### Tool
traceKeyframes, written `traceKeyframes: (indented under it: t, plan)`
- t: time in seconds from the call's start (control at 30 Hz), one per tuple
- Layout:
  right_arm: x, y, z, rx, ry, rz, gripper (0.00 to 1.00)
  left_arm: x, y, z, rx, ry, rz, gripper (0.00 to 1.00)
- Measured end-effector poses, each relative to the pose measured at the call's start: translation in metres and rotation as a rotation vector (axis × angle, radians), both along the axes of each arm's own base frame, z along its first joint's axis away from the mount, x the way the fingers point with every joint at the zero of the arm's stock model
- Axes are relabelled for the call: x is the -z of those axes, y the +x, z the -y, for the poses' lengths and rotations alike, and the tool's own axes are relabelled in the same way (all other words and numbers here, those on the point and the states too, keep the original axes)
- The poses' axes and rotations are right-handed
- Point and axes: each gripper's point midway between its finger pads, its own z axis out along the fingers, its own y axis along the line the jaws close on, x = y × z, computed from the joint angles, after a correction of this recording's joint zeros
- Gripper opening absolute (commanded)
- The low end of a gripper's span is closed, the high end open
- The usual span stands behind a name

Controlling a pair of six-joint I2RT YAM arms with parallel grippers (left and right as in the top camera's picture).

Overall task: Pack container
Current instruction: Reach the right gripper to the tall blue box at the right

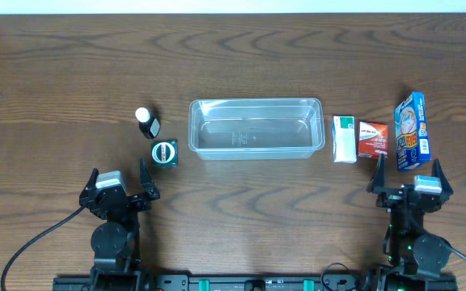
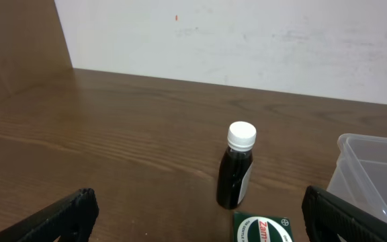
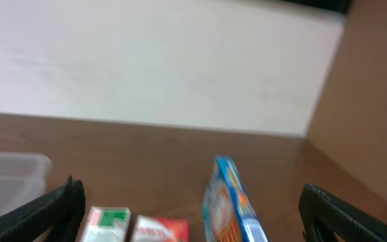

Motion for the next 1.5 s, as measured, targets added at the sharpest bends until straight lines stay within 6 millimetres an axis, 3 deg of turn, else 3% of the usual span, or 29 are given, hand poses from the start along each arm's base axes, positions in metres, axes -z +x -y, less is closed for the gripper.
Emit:
traceKeyframes:
  t: [0.17, 0.27, 0.37, 0.47, 0.57, 0.7, 0.9, 1.23, 1.5]
  plan:
    - [-0.027, 0.0, -0.011, -0.062, -0.005, -0.03, 0.99, 0.0, 0.0, 0.0, 0.0, 0.0, 0.0, 0.98]
    - [-0.059, 0.008, -0.012, -0.076, 0.0, -0.065, 0.99, 0.0, 0.0, 0.0, -0.001, 0.001, -0.001, 0.98]
    - [-0.09, 0.026, -0.012, -0.103, 0.015, -0.122, 0.99, 0.0, 0.0, 0.0, -0.001, 0.001, -0.001, 0.98]
    - [-0.109, 0.052, -0.016, -0.159, 0.054, -0.231, 0.99, 0.0, 0.0, -0.001, -0.004, 0.001, -0.001, 0.98]
    - [-0.105, 0.075, -0.019, -0.209, 0.128, -0.395, 0.99, 0.0, 0.0, -0.001, -0.004, 0.001, -0.002, 0.98]
    - [-0.078, 0.094, -0.02, -0.239, 0.215, -0.607, 0.99, 0.0, 0.0, -0.001, -0.004, 0.001, -0.002, 0.98]
    - [-0.039, 0.117, -0.018, -0.251, 0.28, -0.753, 0.99, 0.0, 0.0, -0.001, -0.004, 0.001, -0.002, 0.98]
    - [0.007, 0.123, 0.011, -0.102, 0.267, -0.893, 0.99, 0.0, 0.0, -0.001, -0.004, 0.001, -0.002, 0.98]
    - [0.022, 0.116, 0.046, 0.07, 0.222, -0.947, 0.96, 0.0, 0.0, -0.001, -0.004, 0.001, -0.002, 0.98]
